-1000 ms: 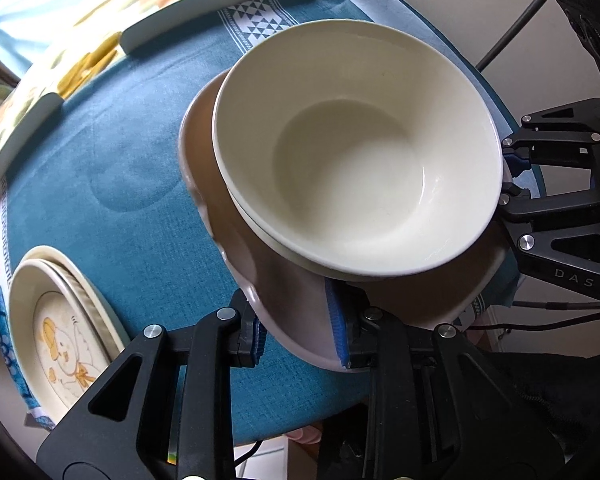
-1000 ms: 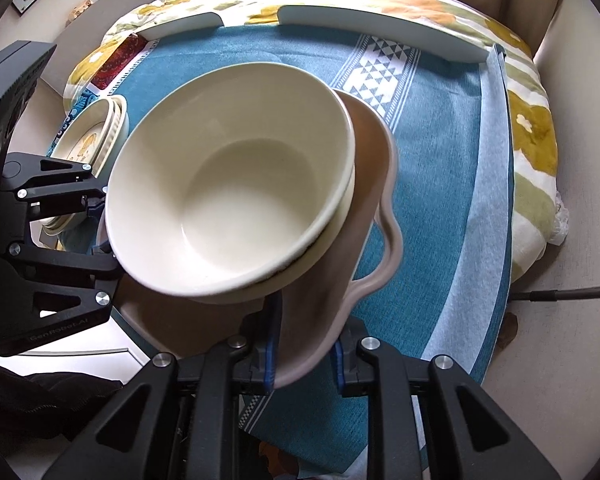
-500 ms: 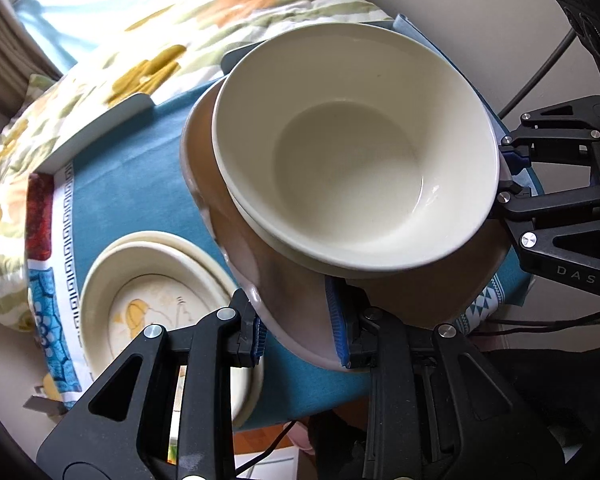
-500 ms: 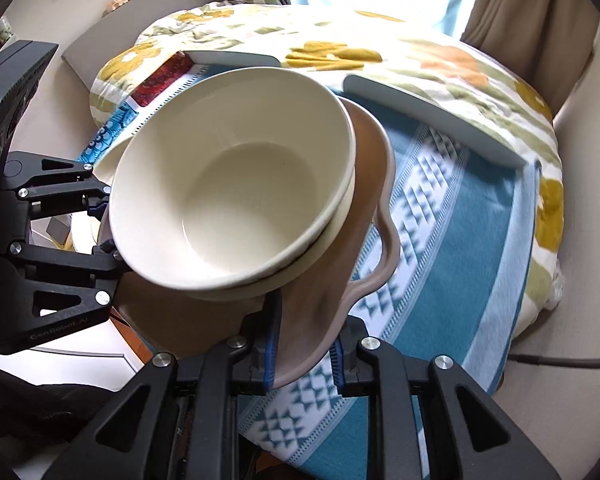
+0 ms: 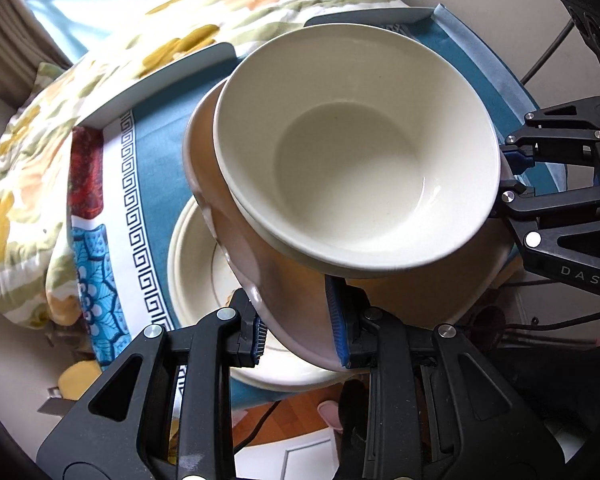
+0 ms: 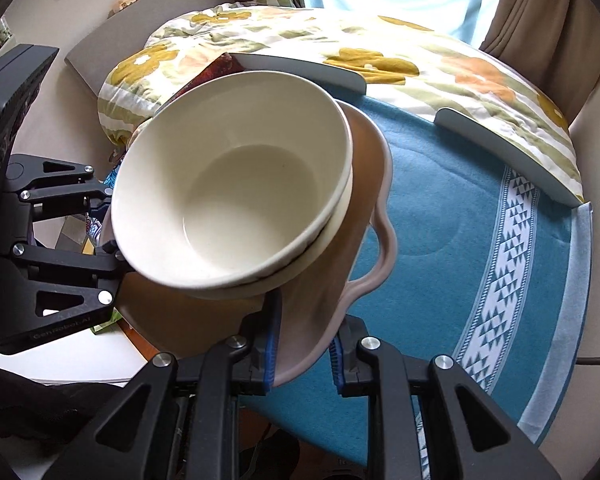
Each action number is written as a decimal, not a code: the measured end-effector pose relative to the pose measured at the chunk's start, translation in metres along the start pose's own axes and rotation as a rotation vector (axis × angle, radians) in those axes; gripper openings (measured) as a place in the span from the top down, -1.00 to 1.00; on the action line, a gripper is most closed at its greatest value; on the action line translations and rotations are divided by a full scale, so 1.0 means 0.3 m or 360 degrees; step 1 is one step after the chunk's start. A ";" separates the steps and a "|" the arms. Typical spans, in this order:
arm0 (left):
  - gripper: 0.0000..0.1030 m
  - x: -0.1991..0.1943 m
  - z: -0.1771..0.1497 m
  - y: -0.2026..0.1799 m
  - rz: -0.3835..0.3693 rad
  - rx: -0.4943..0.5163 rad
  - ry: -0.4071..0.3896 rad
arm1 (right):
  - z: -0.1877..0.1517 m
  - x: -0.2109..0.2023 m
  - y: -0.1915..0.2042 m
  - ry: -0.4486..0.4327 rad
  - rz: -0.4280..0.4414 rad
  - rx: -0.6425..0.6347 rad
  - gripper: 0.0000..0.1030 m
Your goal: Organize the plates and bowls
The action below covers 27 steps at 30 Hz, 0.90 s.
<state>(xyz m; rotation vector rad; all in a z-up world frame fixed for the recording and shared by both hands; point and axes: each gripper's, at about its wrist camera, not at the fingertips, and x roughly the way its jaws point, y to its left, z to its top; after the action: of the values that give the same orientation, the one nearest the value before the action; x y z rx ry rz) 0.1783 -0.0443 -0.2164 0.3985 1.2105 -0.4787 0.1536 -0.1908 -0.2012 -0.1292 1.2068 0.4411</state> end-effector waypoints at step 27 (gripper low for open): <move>0.55 0.099 -0.149 0.144 -0.0043 0.0026 -0.0005 | -0.011 0.122 0.182 -0.0022 -0.0072 0.0164 0.62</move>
<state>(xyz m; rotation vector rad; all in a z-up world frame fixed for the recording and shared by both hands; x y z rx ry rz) 0.1752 0.0114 -0.2568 0.3957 1.2110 -0.5126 0.1394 -0.1327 -0.2288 -0.0647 1.2081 0.3394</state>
